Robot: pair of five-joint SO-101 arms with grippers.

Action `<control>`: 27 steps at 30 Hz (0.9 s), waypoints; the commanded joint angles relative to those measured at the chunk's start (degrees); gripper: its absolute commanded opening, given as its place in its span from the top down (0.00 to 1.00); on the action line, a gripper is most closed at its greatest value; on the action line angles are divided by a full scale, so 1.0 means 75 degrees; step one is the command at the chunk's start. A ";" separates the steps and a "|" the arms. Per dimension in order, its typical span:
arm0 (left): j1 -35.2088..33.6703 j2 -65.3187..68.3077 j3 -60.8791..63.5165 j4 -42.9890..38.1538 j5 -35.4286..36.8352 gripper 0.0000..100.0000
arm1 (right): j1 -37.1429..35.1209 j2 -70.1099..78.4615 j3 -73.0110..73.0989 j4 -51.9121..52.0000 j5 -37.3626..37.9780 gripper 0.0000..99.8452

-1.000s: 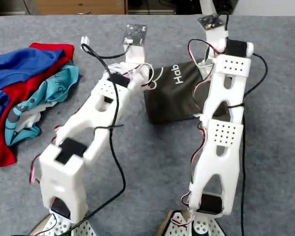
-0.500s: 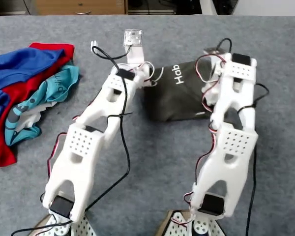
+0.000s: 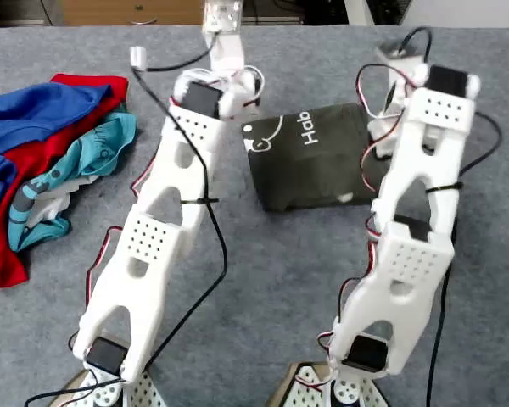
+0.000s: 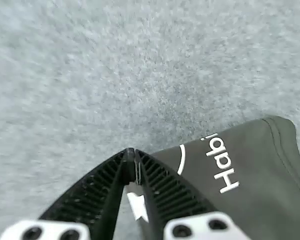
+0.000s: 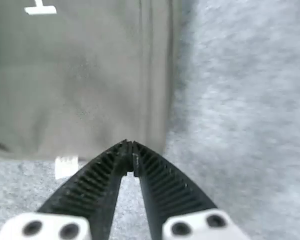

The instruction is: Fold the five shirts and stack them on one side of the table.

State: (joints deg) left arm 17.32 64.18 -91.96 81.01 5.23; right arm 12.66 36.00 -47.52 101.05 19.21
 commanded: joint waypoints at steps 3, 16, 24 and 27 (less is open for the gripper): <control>-0.0117 -0.1248 -0.0492 0.2673 -0.0949 0.98 | -0.0393 -0.2632 0.1366 0.0176 -0.0059 1.00; -0.1887 -0.4999 0.2708 0.2684 -0.0551 0.98 | -0.0768 -0.6031 0.6441 -0.0692 -0.0047 1.00; -0.2415 -1.0086 0.9588 0.1817 -0.1219 0.98 | 0.0229 -0.6125 0.7215 -0.0738 -0.0094 1.00; -0.3141 -1.1950 1.2472 0.0094 -0.1711 0.98 | 0.0416 -0.6125 0.7203 -0.0738 -0.0105 1.00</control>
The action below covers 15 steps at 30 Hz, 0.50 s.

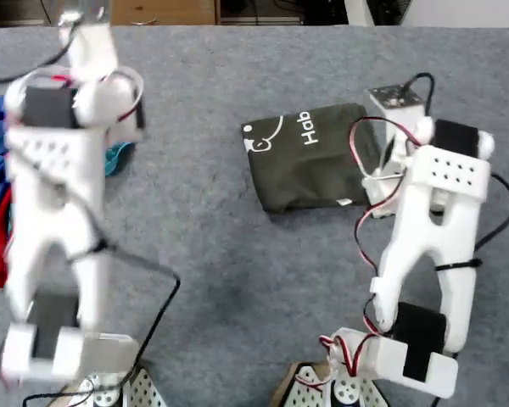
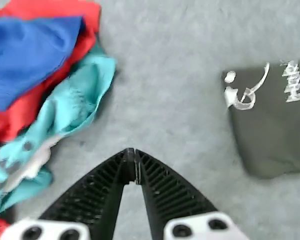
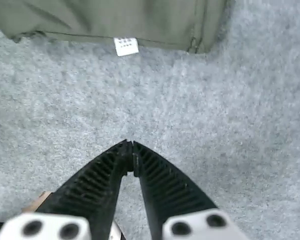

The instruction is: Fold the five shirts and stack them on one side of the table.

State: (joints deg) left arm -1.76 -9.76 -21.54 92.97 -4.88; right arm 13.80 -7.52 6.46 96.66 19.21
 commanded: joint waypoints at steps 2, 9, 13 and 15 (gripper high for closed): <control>-0.1032 -0.3100 0.5017 -0.2684 -0.0645 0.98 | 0.0275 -0.0322 0.0018 -0.0164 -0.0270 0.99; -0.2192 -0.5187 1.0022 -0.5439 -0.1102 0.98 | 0.0205 0.0018 -0.0029 -0.0961 -0.2731 0.86; -0.2895 -0.5515 1.1347 -0.6423 -0.1114 0.98 | 0.0029 0.0791 -0.0029 -0.1348 -0.3798 0.72; -0.3247 -0.5503 1.1768 -0.6951 -0.1114 0.98 | -0.0193 0.1225 -0.0053 -0.1500 -0.3997 0.70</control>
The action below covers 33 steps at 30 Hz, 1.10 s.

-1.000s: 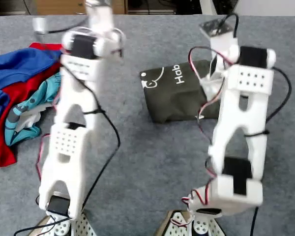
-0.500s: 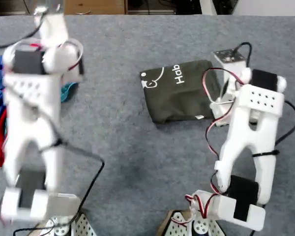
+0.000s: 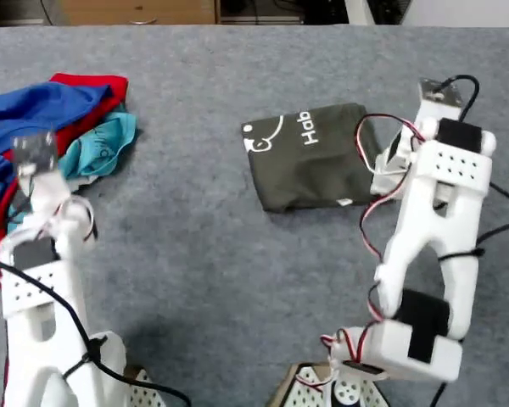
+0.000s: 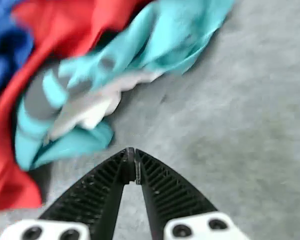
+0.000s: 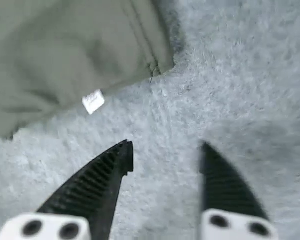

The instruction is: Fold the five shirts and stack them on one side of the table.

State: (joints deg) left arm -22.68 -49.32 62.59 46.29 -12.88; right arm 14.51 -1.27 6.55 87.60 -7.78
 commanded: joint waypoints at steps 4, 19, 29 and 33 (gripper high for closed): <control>-0.0633 -0.0299 0.1254 -0.1465 -0.0305 0.98 | -0.0838 0.1155 -0.0064 -0.0656 -0.0891 0.70; 0.0551 -0.0322 0.2168 -0.1582 -0.0457 0.98 | -0.1143 0.2995 -0.0064 -0.3188 -0.1817 0.70; 0.0551 -0.0322 0.2192 -0.1594 -0.0481 0.98 | -0.1061 0.3827 -0.0135 -0.3763 -0.1817 0.84; 0.0551 -0.0322 0.2192 -0.1594 -0.0481 0.98 | -0.0885 0.3827 -0.0135 -0.3763 -0.1817 0.99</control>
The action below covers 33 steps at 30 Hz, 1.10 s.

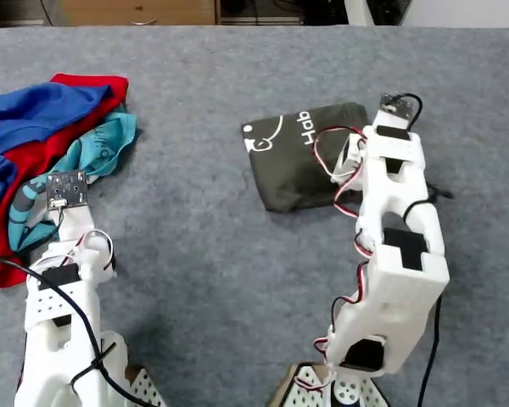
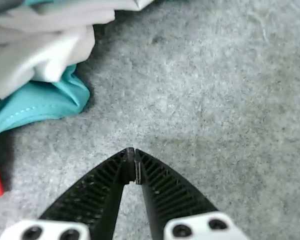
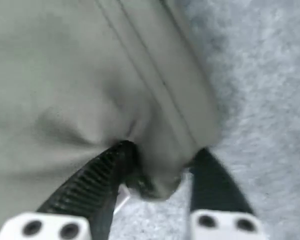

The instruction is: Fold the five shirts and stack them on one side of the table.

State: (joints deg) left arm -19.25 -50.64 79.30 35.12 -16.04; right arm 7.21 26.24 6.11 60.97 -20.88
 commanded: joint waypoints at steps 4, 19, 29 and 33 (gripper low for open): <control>0.0094 -0.0147 -0.0047 -0.0105 -0.0059 0.98 | 0.0275 0.0135 -0.0205 0.0176 -0.0070 0.98; 0.0094 -0.0147 -0.0047 -0.0117 -0.0059 0.98 | 0.2362 0.0170 -0.3335 0.2016 0.0774 1.00; 0.0094 -0.0147 -0.0035 -0.0117 -0.0059 0.98 | 0.3733 0.0182 -0.3511 0.2110 0.1524 1.00; 0.0094 -0.0147 -0.0035 -0.0117 -0.0059 0.98 | 0.4097 0.0182 -0.3511 0.2063 0.1747 1.00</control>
State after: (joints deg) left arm -19.25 -50.64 79.30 35.12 -16.04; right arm 35.25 27.82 -17.45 76.53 -9.01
